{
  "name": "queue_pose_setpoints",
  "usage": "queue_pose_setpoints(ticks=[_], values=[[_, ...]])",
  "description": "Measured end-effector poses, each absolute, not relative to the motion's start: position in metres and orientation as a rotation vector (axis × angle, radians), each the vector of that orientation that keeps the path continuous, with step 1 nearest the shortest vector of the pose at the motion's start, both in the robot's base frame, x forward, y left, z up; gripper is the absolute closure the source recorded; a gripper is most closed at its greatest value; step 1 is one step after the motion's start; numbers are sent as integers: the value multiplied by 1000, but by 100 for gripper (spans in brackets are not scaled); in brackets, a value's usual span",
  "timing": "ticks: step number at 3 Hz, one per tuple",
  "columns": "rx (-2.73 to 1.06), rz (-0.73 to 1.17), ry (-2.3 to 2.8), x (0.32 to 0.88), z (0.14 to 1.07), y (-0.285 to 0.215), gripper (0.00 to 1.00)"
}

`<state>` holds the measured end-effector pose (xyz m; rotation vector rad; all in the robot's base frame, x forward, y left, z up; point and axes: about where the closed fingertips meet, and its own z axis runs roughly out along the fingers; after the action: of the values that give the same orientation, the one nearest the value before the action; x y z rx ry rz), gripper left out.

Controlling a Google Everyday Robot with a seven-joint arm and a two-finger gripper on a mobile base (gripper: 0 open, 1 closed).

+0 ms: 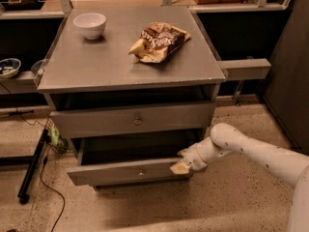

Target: Open middle drawer

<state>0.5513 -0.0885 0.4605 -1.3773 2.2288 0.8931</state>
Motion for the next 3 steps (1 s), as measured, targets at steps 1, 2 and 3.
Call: queue_pose_setpoints(ticks=[1,2,3], values=[[-1377,893,2229,557,461,-92,100],[-1377,893,2229,564,461,-96,100],[-1377,893,2229,571,462,-100,100]])
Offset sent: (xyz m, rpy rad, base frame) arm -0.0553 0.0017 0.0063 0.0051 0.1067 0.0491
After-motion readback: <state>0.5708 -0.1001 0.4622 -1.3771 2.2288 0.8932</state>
